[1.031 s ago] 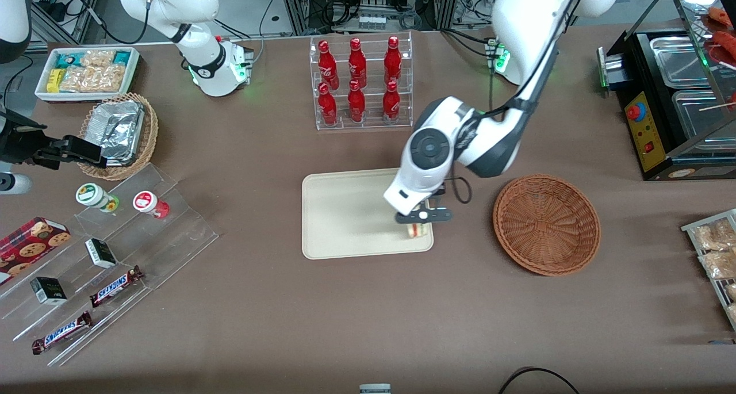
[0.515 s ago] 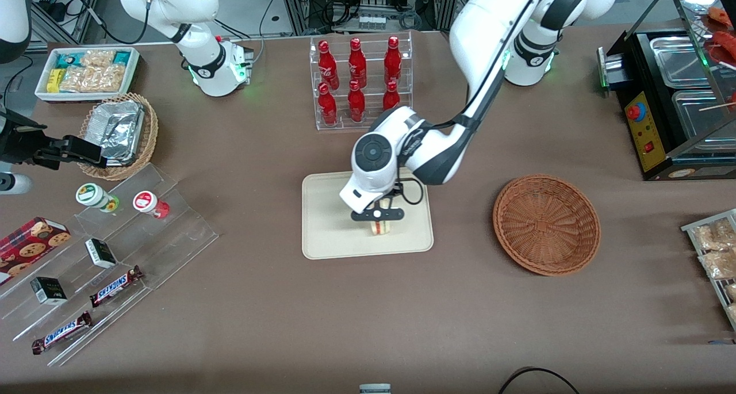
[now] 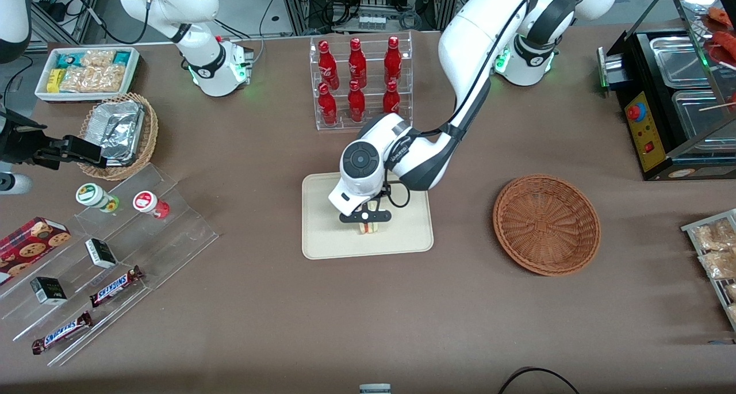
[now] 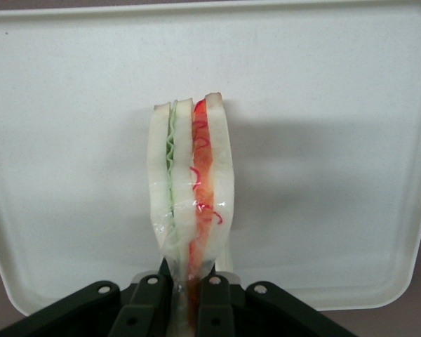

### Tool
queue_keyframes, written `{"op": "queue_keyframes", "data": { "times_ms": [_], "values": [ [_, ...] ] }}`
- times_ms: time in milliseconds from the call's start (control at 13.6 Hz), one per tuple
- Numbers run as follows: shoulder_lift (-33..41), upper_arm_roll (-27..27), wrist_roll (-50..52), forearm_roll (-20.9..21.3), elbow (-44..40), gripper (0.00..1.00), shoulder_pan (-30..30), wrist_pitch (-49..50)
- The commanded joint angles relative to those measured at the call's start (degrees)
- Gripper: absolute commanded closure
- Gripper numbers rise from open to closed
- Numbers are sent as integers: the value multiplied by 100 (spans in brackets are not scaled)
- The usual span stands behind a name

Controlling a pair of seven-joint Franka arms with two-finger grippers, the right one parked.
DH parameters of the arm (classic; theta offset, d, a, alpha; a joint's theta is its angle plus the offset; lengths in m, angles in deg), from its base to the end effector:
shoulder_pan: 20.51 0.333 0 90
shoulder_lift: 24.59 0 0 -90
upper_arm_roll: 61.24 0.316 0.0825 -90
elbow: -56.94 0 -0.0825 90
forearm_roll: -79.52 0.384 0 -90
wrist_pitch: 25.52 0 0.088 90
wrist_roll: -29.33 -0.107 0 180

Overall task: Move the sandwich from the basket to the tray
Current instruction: 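Lower the sandwich onto the tray and open the left gripper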

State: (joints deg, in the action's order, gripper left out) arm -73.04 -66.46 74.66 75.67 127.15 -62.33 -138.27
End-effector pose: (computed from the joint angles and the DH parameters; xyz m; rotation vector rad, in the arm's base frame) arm 0.5169 -0.5358 0.2557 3.1130 0.0412 -0.2547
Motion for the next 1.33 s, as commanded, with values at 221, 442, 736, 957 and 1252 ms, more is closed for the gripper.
{"op": "queue_keyframes", "data": {
  "times_ms": [221, 442, 736, 957, 1252],
  "values": [
    [-200, 12, 309, -62, -244, 100, -37, 104],
    [-235, 12, 608, -54, -235, 100, -37, -54],
    [-279, 21, 617, -36, -226, 70, -37, -63],
    [-279, 21, 591, -1, -235, 0, -72, -81],
    [-60, 30, 530, -10, -244, 0, -46, 59]
  ]
}}
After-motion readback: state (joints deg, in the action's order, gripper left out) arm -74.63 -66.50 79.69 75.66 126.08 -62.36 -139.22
